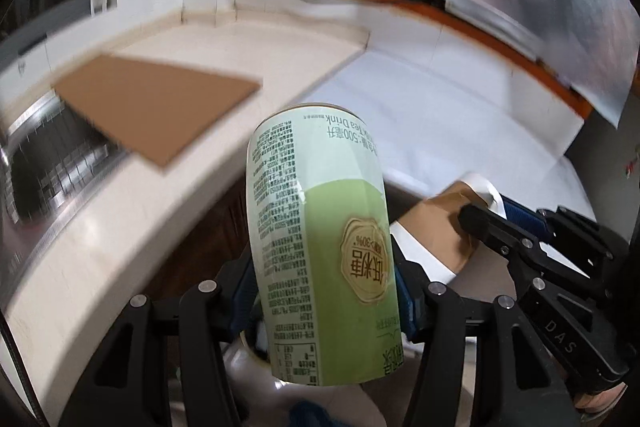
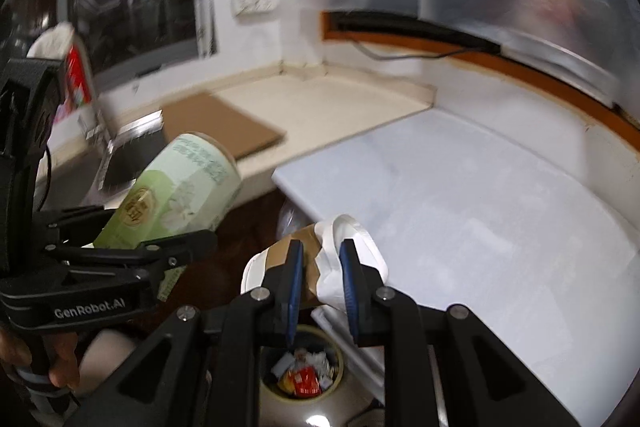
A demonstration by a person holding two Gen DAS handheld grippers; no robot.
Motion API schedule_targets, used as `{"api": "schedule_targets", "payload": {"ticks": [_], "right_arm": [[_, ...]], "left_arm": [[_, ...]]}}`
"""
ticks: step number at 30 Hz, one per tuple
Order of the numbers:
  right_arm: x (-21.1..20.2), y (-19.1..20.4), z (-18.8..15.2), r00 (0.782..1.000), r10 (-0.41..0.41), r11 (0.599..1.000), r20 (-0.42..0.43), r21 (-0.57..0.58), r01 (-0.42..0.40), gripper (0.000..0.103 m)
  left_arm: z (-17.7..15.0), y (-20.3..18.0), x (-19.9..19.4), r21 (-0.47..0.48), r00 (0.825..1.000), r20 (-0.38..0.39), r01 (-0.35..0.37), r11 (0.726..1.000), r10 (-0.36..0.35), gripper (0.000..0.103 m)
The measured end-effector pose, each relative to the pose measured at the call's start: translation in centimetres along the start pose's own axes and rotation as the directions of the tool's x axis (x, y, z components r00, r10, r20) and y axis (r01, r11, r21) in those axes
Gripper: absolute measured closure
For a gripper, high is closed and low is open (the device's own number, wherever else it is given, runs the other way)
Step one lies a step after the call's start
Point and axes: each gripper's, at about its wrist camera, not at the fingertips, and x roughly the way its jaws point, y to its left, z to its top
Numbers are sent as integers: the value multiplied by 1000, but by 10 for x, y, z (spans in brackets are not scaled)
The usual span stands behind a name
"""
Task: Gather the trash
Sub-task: 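Carry the drink can and paper cup down over the floor bin with both tools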
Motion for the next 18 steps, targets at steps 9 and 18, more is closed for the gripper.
{"api": "schedule_targets", "payload": {"ticks": [9, 18], "right_arm": [[51, 20, -59, 987, -5, 999, -162, -50, -3, 84], [127, 18, -106, 949, 24, 999, -314, -19, -31, 84]], "left_arm": [[-59, 29, 56, -33, 986, -163, 19, 999, -25, 48], [-92, 46, 135, -36, 954, -288, 73, 997, -81, 47]]}}
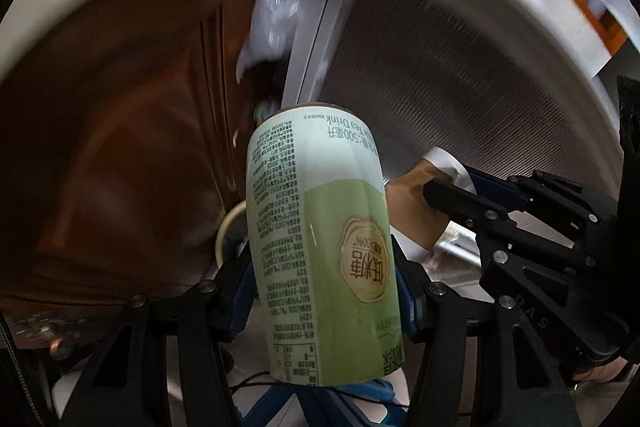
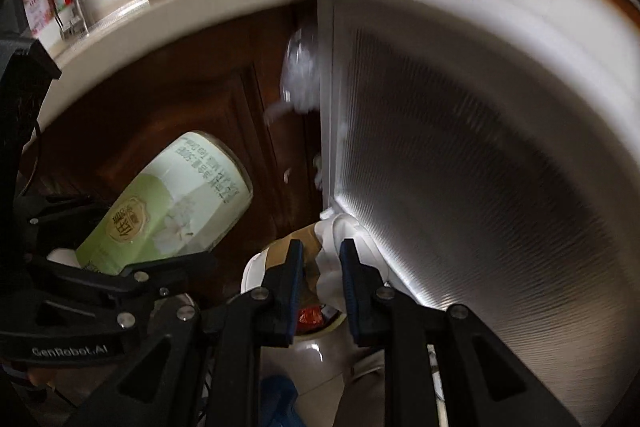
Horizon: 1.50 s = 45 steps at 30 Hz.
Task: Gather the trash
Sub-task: 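Carry the drink can and paper cup down over the floor bin with both tools, then open both tools to drop the can and paper cup into the bin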
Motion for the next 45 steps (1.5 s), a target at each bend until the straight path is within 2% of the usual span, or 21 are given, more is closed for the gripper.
{"api": "schedule_targets", "payload": {"ticks": [6, 12, 19, 28, 30, 33, 45], "right_arm": [[73, -5, -15, 993, 22, 1000, -120, 9, -21, 84], [142, -14, -26, 973, 57, 998, -224, 44, -48, 84], [192, -15, -36, 954, 83, 996, -286, 56, -70, 84], [227, -18, -39, 935, 124, 992, -331, 76, -105, 82], [231, -18, -40, 932, 125, 991, -340, 77, -105, 72], [230, -21, -43, 931, 137, 989, -340, 98, -110, 64], [215, -22, -52, 934, 110, 990, -339, 122, -72, 63]], "left_arm": [[-3, 34, 66, -57, 993, -112, 36, 998, -43, 47], [-4, 63, 117, -95, 982, -169, 67, 993, -82, 46], [-6, 69, 156, -55, 971, -233, 38, 998, -50, 44], [-6, 71, 163, -7, 971, -239, -20, 1000, 18, 39], [-6, 75, 162, -15, 969, -244, -33, 999, 28, 36], [-5, 80, 159, -23, 969, -243, -49, 999, 42, 23], [-4, 74, 145, 5, 975, -209, -79, 997, 78, 12]]}}
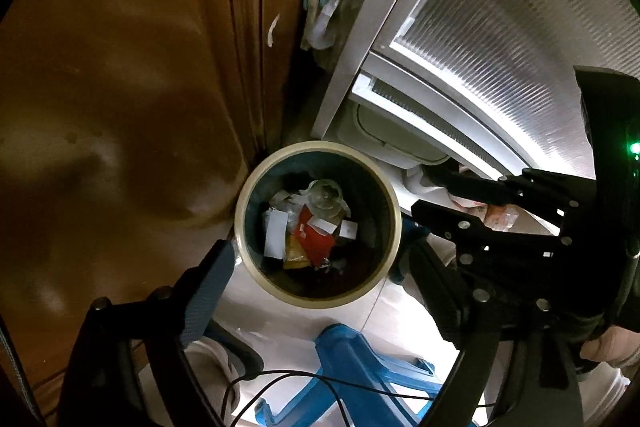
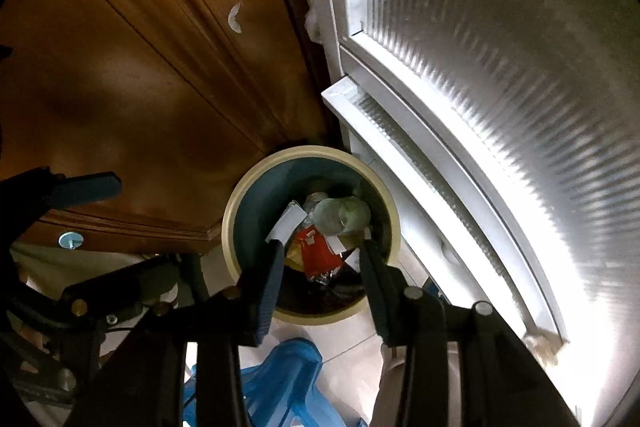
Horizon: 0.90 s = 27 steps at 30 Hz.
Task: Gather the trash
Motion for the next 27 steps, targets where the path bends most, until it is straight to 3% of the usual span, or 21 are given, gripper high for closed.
{"api": "schedule_targets", "payload": {"ticks": [3, 13, 19, 24, 27], "right_arm": [[-9, 3, 1, 1000, -6, 1000, -3, 20, 6, 63], [-39, 6, -19, 1000, -25, 999, 7, 32, 25, 62], [-59, 8, -28, 999, -41, 998, 30, 53, 39, 47], [-79, 10, -33, 997, -60, 997, 40, 56, 57, 47], [-99, 13, -36, 995, -70, 996, 65, 51, 67, 47]], "left_arm": [[-2, -2, -7, -2, 1000, 6, -2, 1000, 2, 5], [-13, -12, -33, -5, 999, 37, -22, 1000, 22, 4], [-28, -16, -47, -32, 998, 31, -54, 998, 55, 4], [-39, -21, -62, -34, 994, 37, -104, 994, 106, 4], [-45, -26, -76, -46, 994, 44, -94, 995, 96, 4]]}}
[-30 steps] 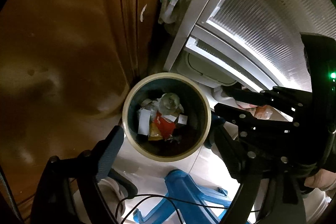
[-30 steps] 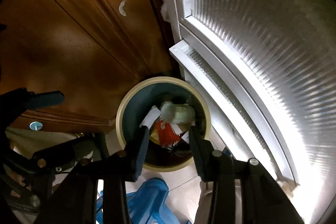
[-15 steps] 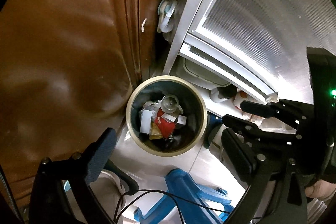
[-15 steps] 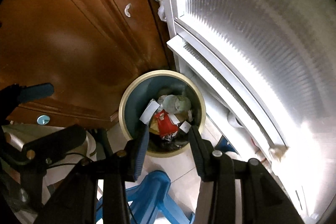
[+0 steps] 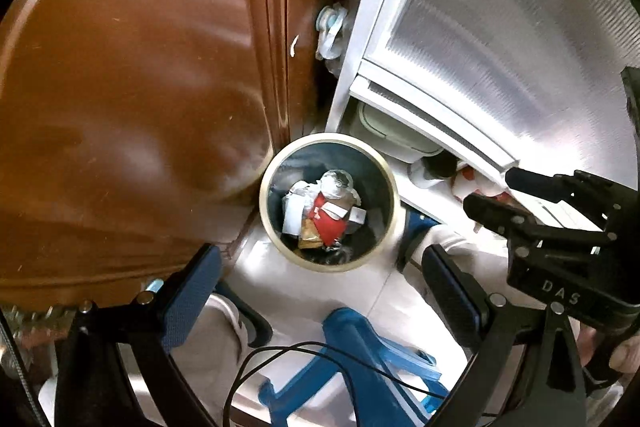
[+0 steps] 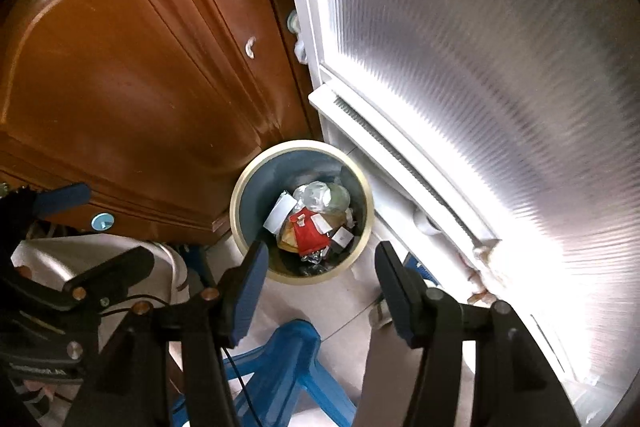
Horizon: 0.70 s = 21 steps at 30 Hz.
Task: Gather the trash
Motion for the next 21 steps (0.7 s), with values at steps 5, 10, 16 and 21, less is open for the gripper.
{"api": "schedule_targets", "payload": {"ticks": [5, 10, 16, 21], "right_arm": [[-53, 0, 1, 995, -24, 1000, 97, -14, 26, 47], [-115, 1, 3, 974, -48, 998, 224, -24, 55, 47], [-185, 4, 6, 940, -60, 998, 336, -4, 65, 47], [-242, 7, 11, 904, -59, 998, 423, 22, 55, 47]], "left_arm": [[-4, -11, -46, -6, 996, 92, 3, 1000, -3, 4], [5, -21, -111, -1, 974, 226, -1, 1000, 1, 4], [19, -28, -188, -35, 931, 361, -49, 998, 59, 4], [27, -35, -250, -42, 890, 451, -53, 998, 66, 4]]}}
